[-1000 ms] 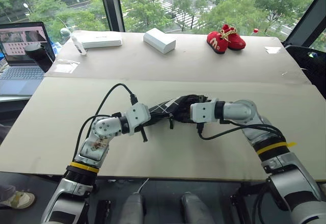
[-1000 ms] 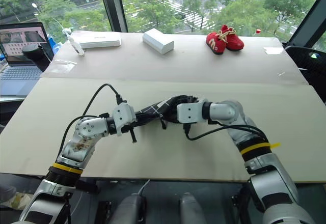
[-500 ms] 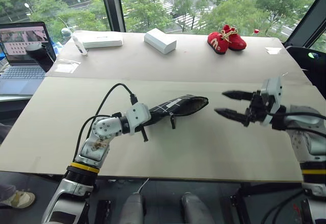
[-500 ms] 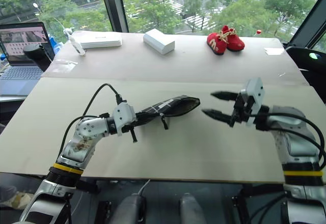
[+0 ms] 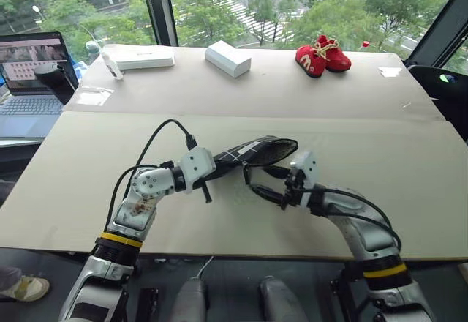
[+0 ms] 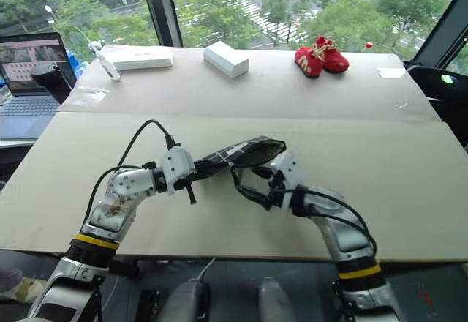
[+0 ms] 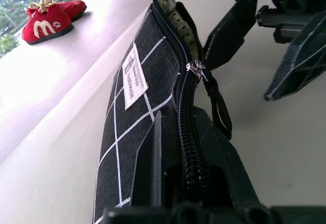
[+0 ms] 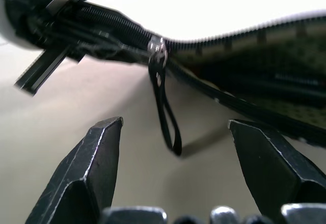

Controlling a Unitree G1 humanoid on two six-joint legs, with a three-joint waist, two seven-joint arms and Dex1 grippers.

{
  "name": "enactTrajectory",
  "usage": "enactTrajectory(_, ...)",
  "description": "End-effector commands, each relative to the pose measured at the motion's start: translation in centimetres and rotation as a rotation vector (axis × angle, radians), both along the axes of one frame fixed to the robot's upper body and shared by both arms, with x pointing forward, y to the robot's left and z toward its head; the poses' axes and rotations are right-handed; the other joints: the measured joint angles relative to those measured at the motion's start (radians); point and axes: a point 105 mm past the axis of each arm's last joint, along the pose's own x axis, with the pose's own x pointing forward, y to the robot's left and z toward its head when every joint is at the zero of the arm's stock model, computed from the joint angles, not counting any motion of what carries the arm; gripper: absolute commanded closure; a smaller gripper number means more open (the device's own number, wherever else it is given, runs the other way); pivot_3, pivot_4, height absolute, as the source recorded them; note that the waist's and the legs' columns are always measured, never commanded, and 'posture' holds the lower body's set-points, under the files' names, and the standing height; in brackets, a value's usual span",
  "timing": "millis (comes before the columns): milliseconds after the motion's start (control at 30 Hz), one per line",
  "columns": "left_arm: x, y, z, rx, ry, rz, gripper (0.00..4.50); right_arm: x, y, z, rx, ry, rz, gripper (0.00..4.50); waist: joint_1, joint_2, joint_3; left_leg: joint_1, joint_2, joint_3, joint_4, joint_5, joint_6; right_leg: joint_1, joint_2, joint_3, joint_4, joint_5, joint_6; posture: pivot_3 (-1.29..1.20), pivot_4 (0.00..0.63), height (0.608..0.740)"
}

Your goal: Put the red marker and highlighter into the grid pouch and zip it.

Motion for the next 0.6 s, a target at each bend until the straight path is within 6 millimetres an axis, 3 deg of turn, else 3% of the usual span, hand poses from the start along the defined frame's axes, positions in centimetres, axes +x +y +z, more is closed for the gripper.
enactTrajectory(33,0.0,-0.4,1.0,-0.008,-0.043,-0.017,4.5,0.2,1.0,1.1,0.014,-0.048,0.012,0.79,0.001,0.0,0.0,0.0,0.0,0.0,0.0,0.0,0.0,0.0,0.0,0.0,0.0,0.0,0.0,0.0,0.15,0.729)
enactTrajectory(233,-0.1,-0.3,0.9,-0.01,-0.042,-0.012,4.5,0.1,2.4,1.0,0.011,-0.048,0.048,0.79,-0.004,0.0,0.0,0.0,0.001,0.0,0.0,0.0,0.0,0.0,0.0,0.0,0.0,0.0,0.0,0.0,0.15,0.729)
enactTrajectory(333,-0.2,-0.3,0.8,-0.011,-0.042,-0.011,4.5,0.5,2.3,0.9,-0.005,-0.055,0.031,1.41,-0.003,0.0,0.0,0.0,0.0,0.0,0.0,0.0,0.0,0.0,0.0,0.0,0.0,0.0,0.0,0.0,0.15,0.729)
enactTrajectory(600,-0.2,-0.2,0.8,-0.011,-0.042,-0.009,4.5,0.4,1.2,1.4,-0.003,-0.05,0.05,4.28,-0.004,0.0,0.0,0.0,0.0,0.0,0.0,0.0,0.0,0.0,0.0,0.0,0.0,0.0,0.0,0.0,0.15,0.729)
